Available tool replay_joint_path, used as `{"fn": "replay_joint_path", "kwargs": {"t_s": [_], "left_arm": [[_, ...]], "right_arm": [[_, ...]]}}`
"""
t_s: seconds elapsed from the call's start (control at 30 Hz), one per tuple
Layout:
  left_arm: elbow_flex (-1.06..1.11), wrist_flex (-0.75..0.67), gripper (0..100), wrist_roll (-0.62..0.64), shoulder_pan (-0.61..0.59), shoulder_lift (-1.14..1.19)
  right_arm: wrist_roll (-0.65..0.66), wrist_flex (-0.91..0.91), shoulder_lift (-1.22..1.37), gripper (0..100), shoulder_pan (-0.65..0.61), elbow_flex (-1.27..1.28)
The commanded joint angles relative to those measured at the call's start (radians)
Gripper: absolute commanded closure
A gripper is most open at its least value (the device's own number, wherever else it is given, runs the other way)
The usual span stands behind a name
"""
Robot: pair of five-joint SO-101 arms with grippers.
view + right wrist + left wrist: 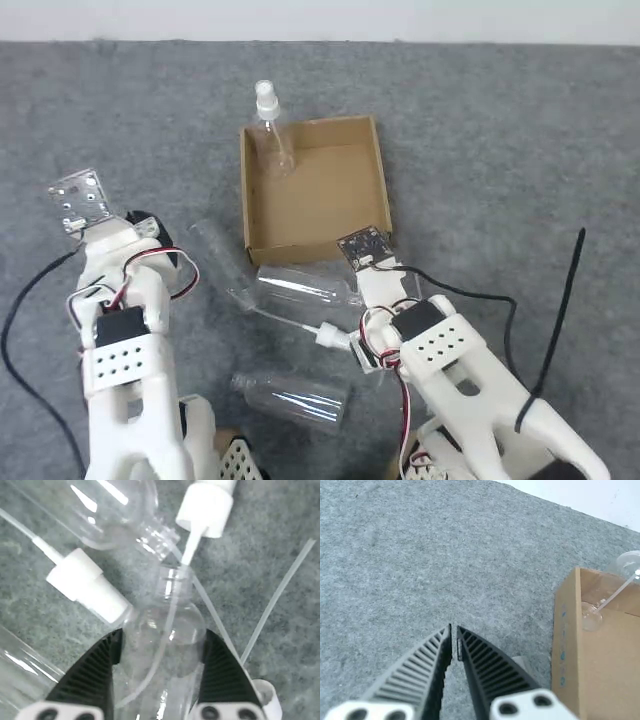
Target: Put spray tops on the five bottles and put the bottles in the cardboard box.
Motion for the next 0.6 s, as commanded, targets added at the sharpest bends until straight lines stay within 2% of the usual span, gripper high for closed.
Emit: {"fn": "replay_joint_path", "kwargs": {"t_s": [0.0, 0.27, 0.57], "left_arm": [[-0.01, -0.035, 99, -0.005, 0.002, -0.04], [-0.01, -0.035, 99, -0.005, 0.002, -0.04], [-0.01, -0.035, 99, -0.005, 0.002, -0.041]], "right_arm": [[0.064, -0.015, -0.042, 98.0, 0.025, -0.017], [0.239, -0.012, -0.042, 98.2, 0.156, -0.083], [0.31, 0.18, -0.042, 98.2, 0.162, -0.229]]}}
